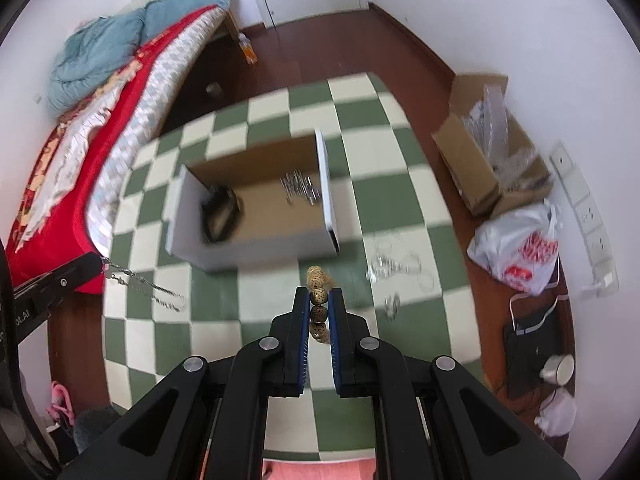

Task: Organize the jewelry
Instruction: 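Lift both bracelets into the white box and release them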

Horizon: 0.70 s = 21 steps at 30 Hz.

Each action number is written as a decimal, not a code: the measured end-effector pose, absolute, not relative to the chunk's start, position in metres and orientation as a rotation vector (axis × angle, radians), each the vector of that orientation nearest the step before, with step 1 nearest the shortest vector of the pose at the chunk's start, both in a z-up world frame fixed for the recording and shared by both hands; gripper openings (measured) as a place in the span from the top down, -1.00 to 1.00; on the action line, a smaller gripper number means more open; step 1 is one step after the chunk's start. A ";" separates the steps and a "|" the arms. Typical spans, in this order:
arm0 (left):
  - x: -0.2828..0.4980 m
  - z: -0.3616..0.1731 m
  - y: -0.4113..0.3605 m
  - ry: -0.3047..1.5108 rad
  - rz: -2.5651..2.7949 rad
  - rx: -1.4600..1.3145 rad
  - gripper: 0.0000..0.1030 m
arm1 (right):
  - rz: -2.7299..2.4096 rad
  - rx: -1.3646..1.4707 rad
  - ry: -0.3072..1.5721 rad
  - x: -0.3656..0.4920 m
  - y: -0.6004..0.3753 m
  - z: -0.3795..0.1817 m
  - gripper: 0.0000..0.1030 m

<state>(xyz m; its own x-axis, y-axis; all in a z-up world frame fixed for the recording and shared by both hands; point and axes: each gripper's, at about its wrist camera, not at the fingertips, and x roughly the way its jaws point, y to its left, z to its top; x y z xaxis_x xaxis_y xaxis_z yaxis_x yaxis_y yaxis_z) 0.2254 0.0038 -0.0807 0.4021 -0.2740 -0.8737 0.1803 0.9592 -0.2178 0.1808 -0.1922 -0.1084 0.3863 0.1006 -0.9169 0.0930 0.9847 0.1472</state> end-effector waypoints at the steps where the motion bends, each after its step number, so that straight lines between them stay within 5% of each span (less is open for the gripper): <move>1: 0.229 -0.076 0.002 1.113 -0.292 -0.093 1.00 | 0.010 0.181 1.166 0.186 -0.191 -0.101 0.82; 9: 0.273 -0.071 -0.026 1.124 -0.337 -0.096 1.00 | 0.040 0.130 1.151 0.246 -0.181 -0.074 0.82; 21: 0.316 -0.133 -0.029 1.265 -0.290 -0.142 1.00 | 0.063 0.173 1.316 0.302 -0.183 -0.135 0.81</move>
